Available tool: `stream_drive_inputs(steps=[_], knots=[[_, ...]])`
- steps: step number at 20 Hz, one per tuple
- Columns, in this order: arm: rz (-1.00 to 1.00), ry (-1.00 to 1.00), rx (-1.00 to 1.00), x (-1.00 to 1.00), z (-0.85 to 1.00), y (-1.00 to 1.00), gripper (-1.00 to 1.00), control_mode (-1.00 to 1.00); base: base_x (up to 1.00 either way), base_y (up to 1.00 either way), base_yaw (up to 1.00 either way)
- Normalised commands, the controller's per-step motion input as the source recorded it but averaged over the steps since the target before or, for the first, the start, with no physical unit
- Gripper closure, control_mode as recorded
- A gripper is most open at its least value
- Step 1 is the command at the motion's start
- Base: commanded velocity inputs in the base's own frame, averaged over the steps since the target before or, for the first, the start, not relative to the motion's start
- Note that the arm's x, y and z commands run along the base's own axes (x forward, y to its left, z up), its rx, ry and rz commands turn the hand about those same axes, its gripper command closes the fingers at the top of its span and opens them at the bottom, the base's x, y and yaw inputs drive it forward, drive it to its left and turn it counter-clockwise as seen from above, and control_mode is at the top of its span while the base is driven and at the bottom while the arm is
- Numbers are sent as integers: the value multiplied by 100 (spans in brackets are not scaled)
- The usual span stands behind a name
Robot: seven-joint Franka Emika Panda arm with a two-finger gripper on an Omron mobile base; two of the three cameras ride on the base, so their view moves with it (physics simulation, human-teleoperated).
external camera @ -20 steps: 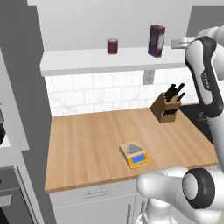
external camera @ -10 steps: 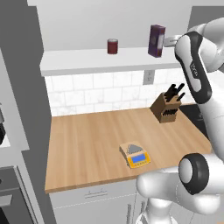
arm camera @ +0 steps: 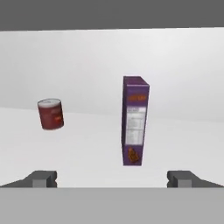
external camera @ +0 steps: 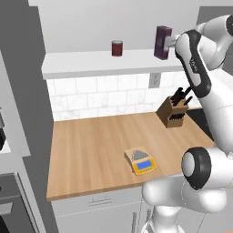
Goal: Pick the cereal and place it on the digital scale for weighing, and close the cabinet.
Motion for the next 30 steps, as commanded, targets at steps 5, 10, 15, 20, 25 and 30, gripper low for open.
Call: stream_drive_inputs(steps=[5, 10, 15, 20, 25, 30], knots=[[0, 0, 0, 17, 0, -1, -100, -100, 0, 0, 0], [0, 0, 0, 15, 0, 0, -100, -100, 0, 0, 0], [0, 0, 0, 21, 0, -2, -100, -100, 0, 0, 0], [0, 0, 0, 28, 0, -6, -100, -100, 0, 0, 0], [0, 0, 0, 31, 0, -11, -100, -100, 0, 0, 0], [0, 1, 0, 51, 0, -1, -100, -100, 0, 0, 0]])
